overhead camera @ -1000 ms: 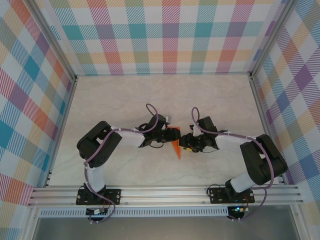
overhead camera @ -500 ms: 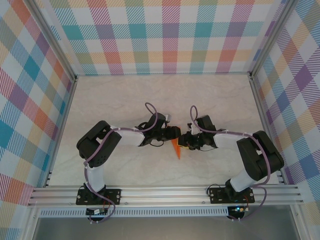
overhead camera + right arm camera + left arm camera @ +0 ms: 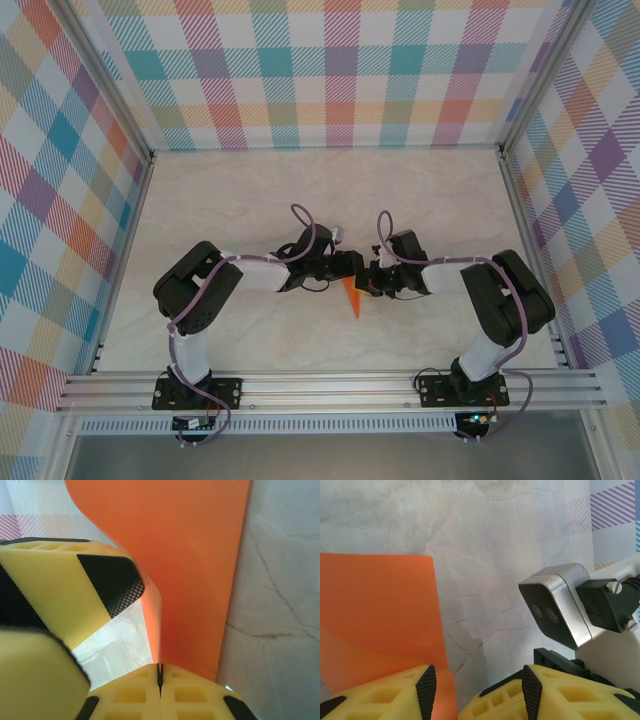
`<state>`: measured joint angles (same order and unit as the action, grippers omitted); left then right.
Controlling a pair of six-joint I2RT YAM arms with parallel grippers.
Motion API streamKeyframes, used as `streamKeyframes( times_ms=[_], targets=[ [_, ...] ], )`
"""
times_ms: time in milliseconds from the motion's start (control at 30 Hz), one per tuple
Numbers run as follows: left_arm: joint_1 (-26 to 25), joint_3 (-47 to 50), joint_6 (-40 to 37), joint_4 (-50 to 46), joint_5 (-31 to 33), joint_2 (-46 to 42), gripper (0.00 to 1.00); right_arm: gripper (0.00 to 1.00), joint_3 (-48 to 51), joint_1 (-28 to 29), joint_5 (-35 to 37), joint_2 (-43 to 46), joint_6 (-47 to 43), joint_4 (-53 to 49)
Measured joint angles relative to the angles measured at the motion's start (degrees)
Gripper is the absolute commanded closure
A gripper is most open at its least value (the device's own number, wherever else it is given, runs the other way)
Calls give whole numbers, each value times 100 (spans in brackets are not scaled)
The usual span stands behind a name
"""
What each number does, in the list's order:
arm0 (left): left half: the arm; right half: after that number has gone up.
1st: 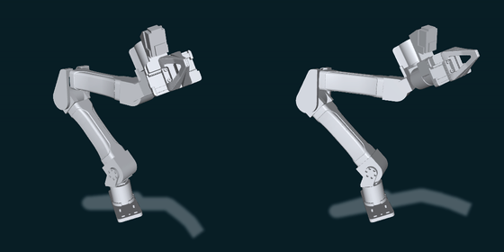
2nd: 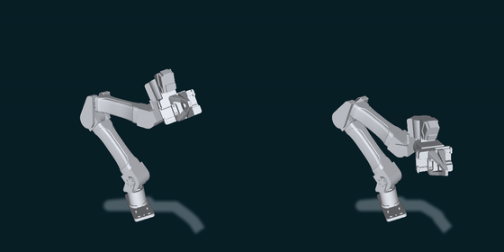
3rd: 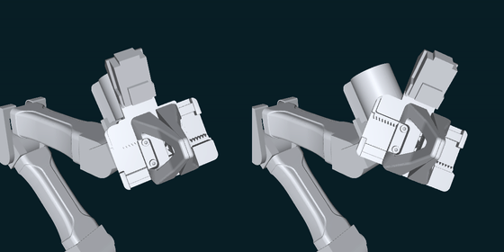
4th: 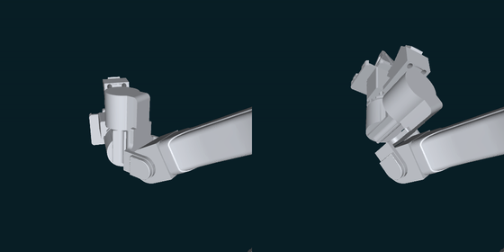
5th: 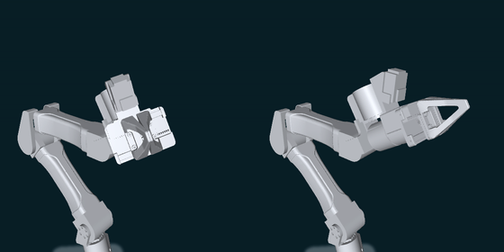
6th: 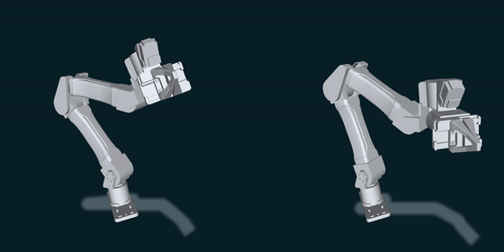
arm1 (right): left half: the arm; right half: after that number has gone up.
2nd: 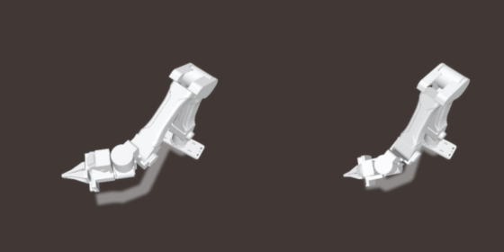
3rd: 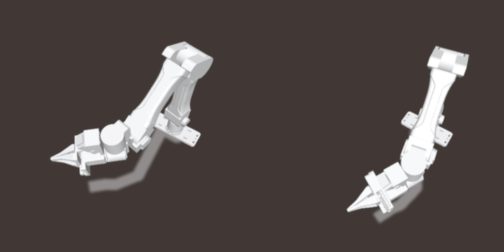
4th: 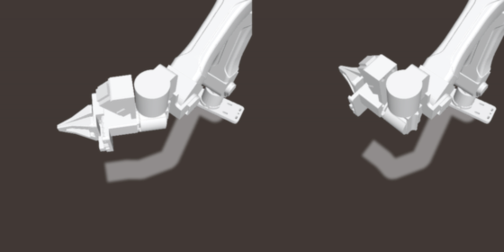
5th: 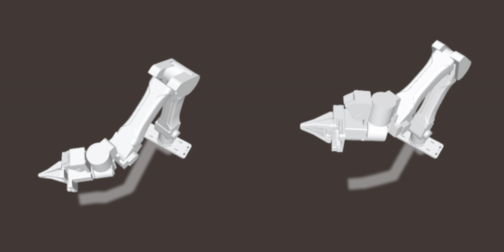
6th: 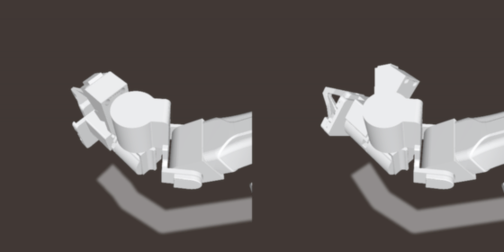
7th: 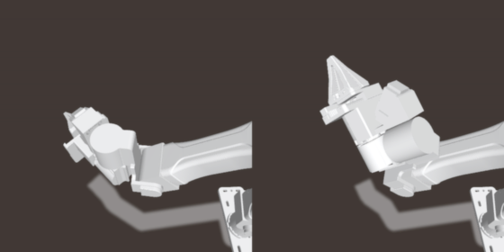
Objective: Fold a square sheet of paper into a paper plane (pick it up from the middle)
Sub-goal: Fold the wing for the fifth time at the center of the table.
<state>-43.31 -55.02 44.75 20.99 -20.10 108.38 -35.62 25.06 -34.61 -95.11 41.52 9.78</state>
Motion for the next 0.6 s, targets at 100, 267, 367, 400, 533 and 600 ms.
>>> streamKeyframes(
  times_ms=[100,267,367,400,533,600],
  targets=[
    [0,0,-9,-28,50,-48,48,100,4,-55,-50,-11,24,111],
    [2,2,-94,-197,188,-315,48,100,68,-173,-216,-15,146,452],
    [2,28,-111,-234,302,-433,50,100,120,-256,-345,-85,203,623],
    [11,42,-111,-245,337,-452,51,100,131,-282,-391,-129,229,684],
    [31,76,-109,-295,481,-455,54,100,197,-385,-570,-337,356,955],
    [39,83,-111,-299,514,-452,54,100,223,-435,-636,-428,415,1043]
  ],
)
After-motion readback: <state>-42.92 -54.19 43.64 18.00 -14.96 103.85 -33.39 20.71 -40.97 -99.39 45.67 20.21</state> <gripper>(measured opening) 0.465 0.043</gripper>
